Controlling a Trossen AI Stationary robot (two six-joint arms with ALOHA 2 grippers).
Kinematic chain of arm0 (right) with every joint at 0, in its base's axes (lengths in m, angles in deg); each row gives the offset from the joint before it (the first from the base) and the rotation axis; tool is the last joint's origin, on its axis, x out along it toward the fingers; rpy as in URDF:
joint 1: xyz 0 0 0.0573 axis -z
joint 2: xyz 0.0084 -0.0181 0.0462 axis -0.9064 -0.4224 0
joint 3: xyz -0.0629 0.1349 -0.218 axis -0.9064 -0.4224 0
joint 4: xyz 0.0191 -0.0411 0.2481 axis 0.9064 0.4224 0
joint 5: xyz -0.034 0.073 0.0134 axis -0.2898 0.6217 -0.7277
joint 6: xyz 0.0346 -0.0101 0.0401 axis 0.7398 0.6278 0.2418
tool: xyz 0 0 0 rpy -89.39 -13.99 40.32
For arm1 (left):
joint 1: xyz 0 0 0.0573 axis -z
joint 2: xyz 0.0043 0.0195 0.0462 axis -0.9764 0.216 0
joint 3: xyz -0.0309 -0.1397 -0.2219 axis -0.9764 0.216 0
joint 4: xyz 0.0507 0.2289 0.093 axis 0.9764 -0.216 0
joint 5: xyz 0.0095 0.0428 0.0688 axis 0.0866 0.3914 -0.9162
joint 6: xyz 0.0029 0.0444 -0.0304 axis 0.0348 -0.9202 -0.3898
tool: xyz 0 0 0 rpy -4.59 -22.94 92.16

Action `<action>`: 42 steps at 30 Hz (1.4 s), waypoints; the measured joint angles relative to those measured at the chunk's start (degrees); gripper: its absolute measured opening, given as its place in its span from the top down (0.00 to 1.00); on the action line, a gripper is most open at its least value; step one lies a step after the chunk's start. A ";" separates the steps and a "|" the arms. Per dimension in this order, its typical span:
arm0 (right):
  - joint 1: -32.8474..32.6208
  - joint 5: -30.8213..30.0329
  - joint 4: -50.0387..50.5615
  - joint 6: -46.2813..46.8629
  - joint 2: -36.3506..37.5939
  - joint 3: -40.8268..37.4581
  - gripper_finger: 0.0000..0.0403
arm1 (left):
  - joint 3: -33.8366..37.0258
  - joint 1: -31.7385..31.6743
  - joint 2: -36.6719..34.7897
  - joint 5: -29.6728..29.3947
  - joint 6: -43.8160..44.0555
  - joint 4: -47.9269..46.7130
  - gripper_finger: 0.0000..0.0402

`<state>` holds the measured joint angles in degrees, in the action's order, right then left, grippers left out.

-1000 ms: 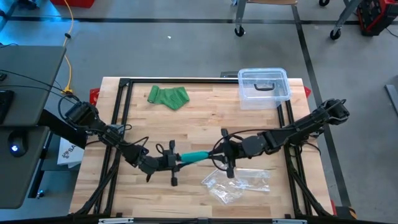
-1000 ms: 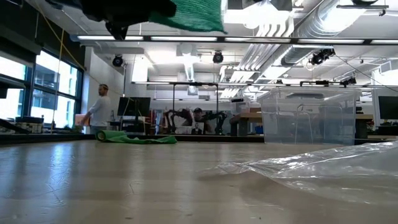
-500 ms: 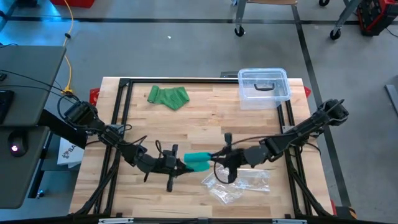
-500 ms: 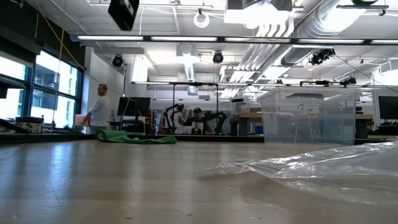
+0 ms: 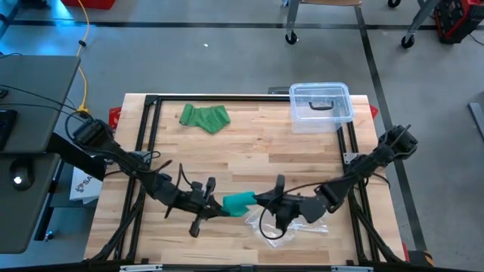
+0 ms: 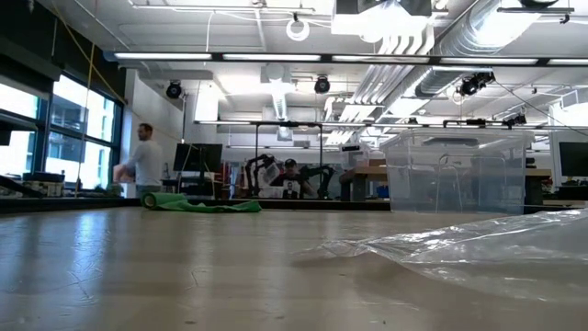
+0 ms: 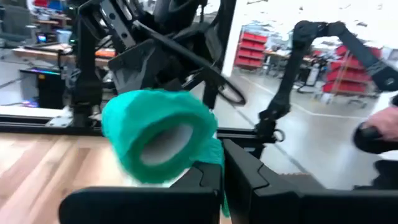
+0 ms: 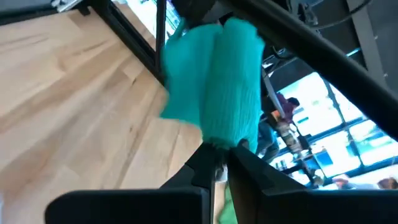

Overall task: Roll bandage
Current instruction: Roll the blue bandage

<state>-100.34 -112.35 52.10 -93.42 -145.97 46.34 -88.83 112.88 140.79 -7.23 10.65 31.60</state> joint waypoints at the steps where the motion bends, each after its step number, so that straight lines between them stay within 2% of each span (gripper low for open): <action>1: -0.24 -0.05 0.00 -1.08 0.00 0.00 0.95 | 0.00 0.02 -0.35 0.28 0.59 -0.06 0.99; 6: -0.31 -0.54 -0.12 -2.54 -0.87 0.00 0.95 | 0.00 -0.12 -0.85 2.03 4.04 -0.98 0.93; 11: 0.02 -1.41 -2.55 -1.18 -1.33 -0.04 0.95 | -0.02 -0.88 -0.85 2.15 8.94 -10.80 0.85; 15: 0.05 -2.00 -4.26 0.41 -1.31 -0.04 0.95 | -0.02 -1.18 -0.85 -1.02 11.44 -17.62 0.80; 19: 0.09 -1.98 -3.78 0.45 -1.31 -0.04 0.95 | -0.02 -1.20 -1.20 -1.70 12.19 -23.62 0.73; 25: 0.09 -2.02 -3.86 0.45 -1.30 -0.04 0.95 | -0.07 -1.16 -5.56 -0.59 18.47 -35.35 0.64; 29: 0.54 -2.00 -3.82 2.34 -1.29 -0.04 0.95 | -0.07 -0.67 -8.77 -1.19 18.90 -38.52 0.62; 34: 1.46 -1.98 -2.56 5.41 -1.27 -0.04 0.95 | -0.79 1.39 -10.38 -8.02 13.87 -40.96 0.64; 42: 1.66 -1.98 -2.08 5.96 -1.25 -0.04 0.95 | -7.18 9.28 -10.01 -24.66 -3.06 -39.70 0.74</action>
<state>-98.68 -114.33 50.02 -87.45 -147.22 46.30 -96.01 122.16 130.78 -31.90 7.59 -8.11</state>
